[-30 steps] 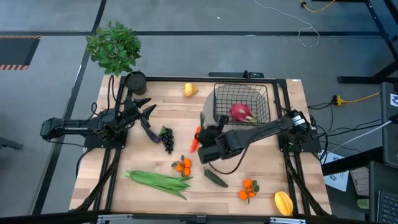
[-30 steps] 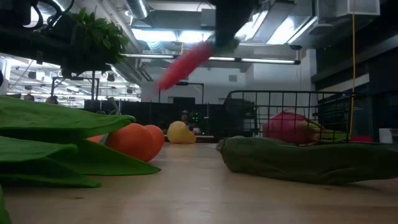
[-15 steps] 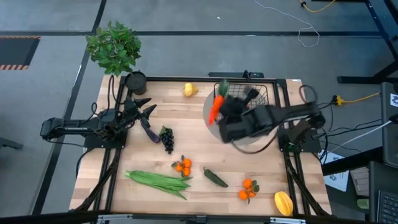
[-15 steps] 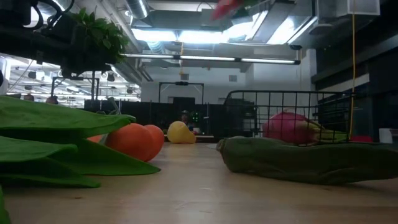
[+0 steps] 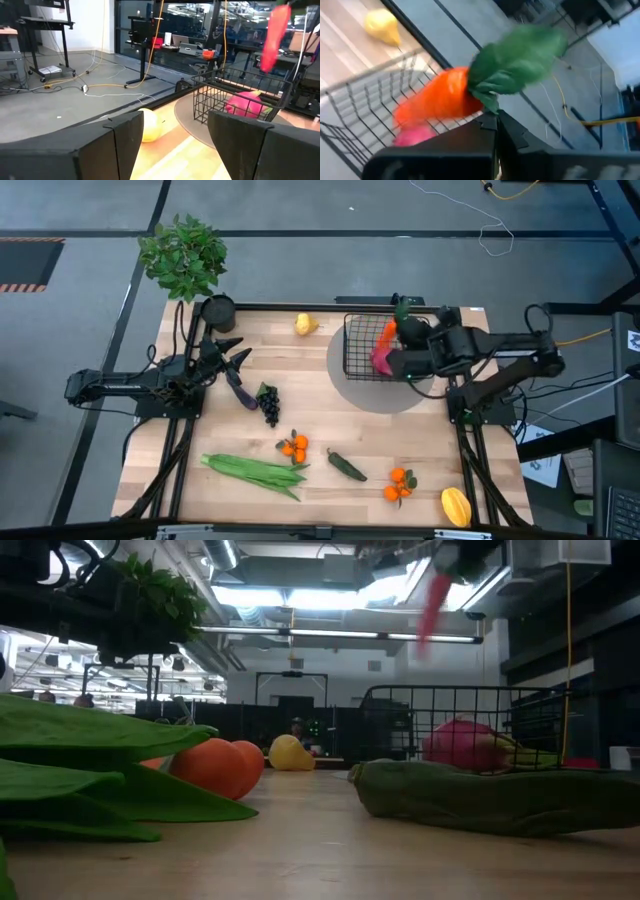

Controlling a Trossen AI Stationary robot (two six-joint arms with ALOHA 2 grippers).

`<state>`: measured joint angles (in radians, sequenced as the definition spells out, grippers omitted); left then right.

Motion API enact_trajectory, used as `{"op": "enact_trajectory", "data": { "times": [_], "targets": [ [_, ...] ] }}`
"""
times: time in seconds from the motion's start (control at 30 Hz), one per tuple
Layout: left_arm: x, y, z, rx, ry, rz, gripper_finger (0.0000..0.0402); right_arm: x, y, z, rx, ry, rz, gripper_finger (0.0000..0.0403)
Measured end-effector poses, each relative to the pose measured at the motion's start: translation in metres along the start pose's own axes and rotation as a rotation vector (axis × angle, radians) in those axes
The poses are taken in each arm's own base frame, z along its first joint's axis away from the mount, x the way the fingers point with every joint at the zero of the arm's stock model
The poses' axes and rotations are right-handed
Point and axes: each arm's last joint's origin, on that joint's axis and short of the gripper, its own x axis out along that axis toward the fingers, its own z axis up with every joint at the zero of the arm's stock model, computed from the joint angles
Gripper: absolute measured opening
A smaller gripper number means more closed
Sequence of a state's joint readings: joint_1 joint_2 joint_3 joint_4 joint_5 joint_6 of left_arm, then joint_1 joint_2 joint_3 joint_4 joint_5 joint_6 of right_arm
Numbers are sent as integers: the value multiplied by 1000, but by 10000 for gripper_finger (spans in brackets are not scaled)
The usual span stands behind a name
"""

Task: Build produce basket
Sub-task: Put the carrot into the wire basket, then put the right tangerines into the wire basket

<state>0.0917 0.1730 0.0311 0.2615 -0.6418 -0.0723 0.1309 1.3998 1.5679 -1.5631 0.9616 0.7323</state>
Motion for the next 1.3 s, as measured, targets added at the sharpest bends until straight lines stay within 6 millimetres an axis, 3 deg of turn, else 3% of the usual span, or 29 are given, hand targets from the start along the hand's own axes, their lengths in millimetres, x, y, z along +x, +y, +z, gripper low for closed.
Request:
{"op": "enact_trajectory", "data": {
  "times": [0.13,0.27,0.77,1.13,1.3],
  "targets": [
    [0,0,0,0,0,0,211,16,7,-19,23,43,-4,0],
    [0,0,0,-1,0,0,211,25,13,-24,26,50,-9,0],
    [0,0,0,-4,0,0,211,40,19,-7,-53,-5,52,5],
    [0,0,0,-3,0,0,211,50,15,-2,-30,23,74,125],
    [0,0,0,-3,0,0,211,51,14,-2,-24,30,78,152]
  ]
}}
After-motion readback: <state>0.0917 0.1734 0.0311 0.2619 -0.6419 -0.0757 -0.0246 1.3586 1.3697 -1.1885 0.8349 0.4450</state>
